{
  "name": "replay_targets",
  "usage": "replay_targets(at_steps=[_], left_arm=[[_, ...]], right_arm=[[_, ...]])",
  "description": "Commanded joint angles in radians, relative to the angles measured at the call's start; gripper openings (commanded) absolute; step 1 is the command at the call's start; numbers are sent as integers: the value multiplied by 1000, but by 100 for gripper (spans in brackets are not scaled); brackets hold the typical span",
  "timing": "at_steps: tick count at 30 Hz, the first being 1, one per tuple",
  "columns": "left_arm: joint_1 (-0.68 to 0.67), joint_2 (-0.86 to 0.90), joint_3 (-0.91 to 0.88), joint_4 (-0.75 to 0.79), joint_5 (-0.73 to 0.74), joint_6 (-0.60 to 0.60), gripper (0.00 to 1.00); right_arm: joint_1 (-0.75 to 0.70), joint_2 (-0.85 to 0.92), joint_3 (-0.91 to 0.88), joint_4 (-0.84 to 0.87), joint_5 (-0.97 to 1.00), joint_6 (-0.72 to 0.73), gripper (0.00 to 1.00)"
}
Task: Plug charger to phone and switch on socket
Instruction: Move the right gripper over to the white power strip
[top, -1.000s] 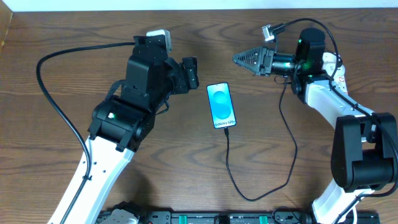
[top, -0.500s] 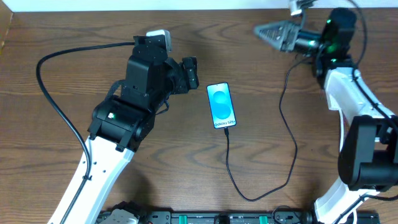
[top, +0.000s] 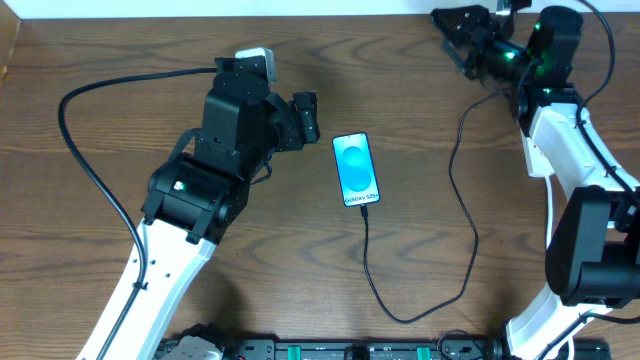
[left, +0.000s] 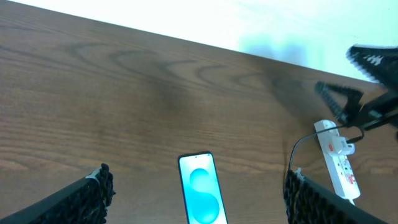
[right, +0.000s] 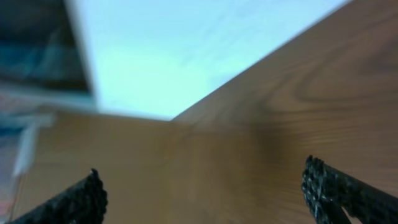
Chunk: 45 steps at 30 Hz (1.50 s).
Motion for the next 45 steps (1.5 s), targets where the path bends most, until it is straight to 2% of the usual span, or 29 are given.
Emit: replay_targets(at_steps=[1, 7, 11, 16, 26, 32, 33, 38, 45], left_arm=[[3, -5, 3, -3, -13, 21, 89], [3, -5, 3, -3, -13, 21, 89], [3, -5, 3, -3, -13, 21, 89], [3, -5, 3, -3, -13, 20, 89], [3, -5, 2, -3, -13, 21, 89], [3, -5, 2, -3, -13, 20, 89], [3, -5, 3, -3, -13, 20, 89], [3, -5, 3, -3, -13, 21, 89], [3, -5, 3, -3, -13, 21, 89]], right_arm=[[0, 10, 10, -126, 227, -129, 99], [-34, 7, 14, -200, 246, -165, 99], [-71, -19, 16, -290, 347, -176, 99], [-138, -101, 19, -380, 460, -260, 99], [-334, -311, 19, -522, 638, -392, 99], [-477, -309, 19, -631, 669, -415, 99], [-498, -301, 19, -656, 663, -416, 99], [-580, -212, 19, -723, 454, -636, 99], [-589, -30, 19, -723, 89, -934, 99]])
